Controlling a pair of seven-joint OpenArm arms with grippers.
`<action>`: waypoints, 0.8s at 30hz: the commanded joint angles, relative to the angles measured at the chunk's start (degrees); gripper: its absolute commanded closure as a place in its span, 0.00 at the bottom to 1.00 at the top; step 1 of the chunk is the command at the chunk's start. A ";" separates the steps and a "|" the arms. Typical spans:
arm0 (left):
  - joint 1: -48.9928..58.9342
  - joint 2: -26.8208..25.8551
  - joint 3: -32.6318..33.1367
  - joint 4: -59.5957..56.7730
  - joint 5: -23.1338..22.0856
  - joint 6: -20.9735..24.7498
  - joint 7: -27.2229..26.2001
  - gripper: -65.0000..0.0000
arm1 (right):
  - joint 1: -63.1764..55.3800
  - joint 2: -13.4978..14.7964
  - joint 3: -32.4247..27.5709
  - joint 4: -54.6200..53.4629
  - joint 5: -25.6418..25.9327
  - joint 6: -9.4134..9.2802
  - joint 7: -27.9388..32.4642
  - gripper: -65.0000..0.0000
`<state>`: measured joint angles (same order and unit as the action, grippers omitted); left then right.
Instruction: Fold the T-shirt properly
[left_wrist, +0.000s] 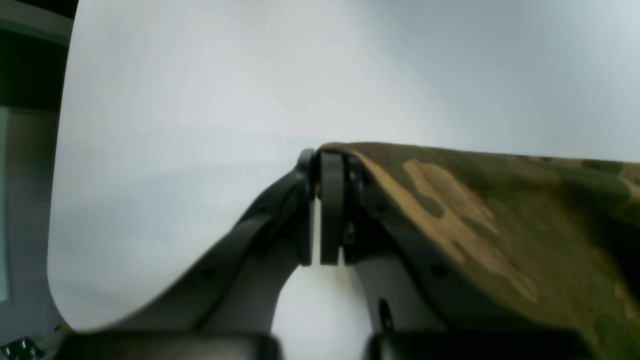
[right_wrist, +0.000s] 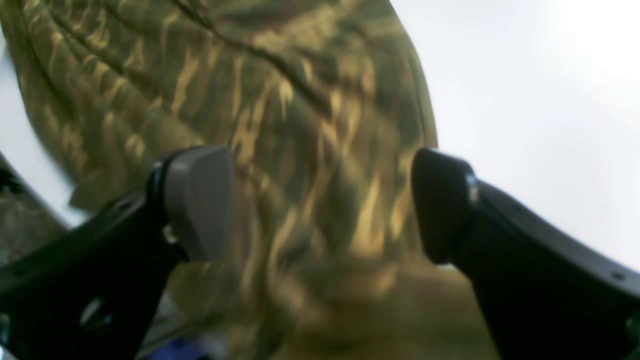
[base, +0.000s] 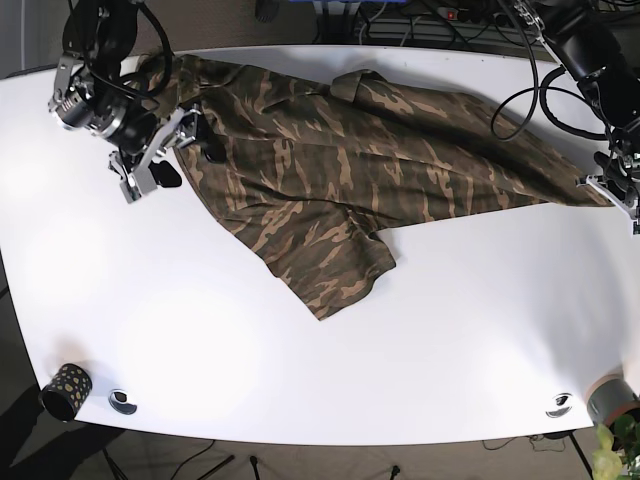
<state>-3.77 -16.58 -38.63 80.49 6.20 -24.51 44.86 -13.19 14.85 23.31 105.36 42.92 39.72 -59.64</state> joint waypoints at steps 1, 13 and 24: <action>-0.76 -1.22 -0.18 1.05 0.00 0.38 -1.04 1.00 | 3.83 0.93 -2.61 -3.08 -2.52 0.28 1.13 0.18; -0.76 -1.14 -0.18 1.05 0.00 0.38 -1.04 1.00 | 20.53 1.19 -6.12 -24.26 -9.29 0.28 1.66 0.18; -0.76 -1.14 -0.18 1.05 0.00 0.38 -1.04 1.00 | 25.81 0.14 -6.21 -34.46 -9.29 0.28 2.01 0.18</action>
<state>-3.68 -16.56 -38.61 80.47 6.24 -24.49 44.93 11.46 14.98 16.91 70.78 32.75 39.64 -58.57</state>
